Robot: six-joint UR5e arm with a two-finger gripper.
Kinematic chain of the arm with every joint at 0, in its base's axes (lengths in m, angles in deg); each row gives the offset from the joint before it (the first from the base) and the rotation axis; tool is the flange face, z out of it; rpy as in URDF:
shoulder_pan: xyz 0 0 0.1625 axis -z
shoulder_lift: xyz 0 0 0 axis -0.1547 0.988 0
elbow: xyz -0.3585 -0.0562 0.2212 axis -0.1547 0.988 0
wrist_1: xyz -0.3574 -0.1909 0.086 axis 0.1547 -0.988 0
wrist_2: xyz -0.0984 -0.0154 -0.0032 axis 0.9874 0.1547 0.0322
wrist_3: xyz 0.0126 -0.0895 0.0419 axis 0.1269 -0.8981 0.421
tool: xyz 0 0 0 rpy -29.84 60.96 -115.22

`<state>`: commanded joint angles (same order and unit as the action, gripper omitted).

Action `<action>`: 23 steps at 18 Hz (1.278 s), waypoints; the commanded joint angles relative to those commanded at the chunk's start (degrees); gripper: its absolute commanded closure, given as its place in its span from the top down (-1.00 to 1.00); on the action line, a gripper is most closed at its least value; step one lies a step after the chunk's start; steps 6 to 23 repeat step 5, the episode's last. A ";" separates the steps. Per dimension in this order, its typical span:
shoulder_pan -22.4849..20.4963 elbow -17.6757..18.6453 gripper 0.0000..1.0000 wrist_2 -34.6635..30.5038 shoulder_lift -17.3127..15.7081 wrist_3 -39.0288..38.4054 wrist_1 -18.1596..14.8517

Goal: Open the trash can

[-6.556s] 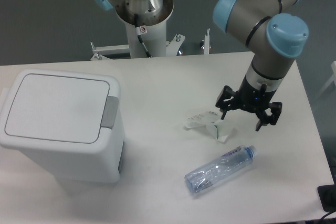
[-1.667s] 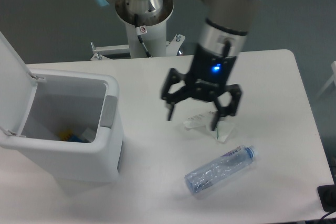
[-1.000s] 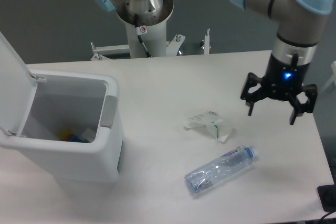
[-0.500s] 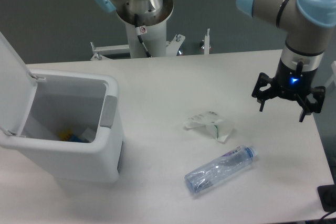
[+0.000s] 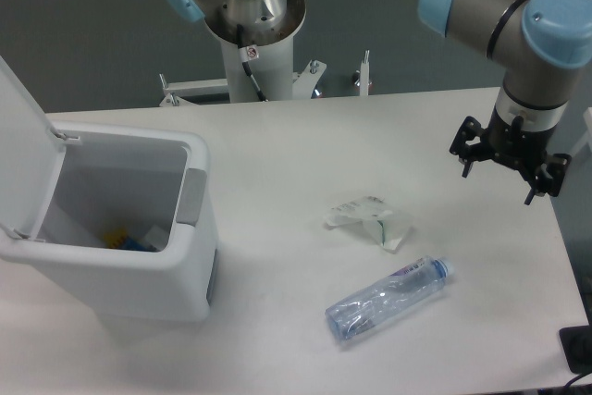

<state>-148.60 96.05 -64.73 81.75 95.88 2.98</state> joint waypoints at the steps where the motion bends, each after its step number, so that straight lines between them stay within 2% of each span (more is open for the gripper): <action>1: 0.00 0.09 1.00 0.00 0.00 0.00 -0.09; 23: 0.00 0.53 1.00 0.00 0.00 0.00 0.00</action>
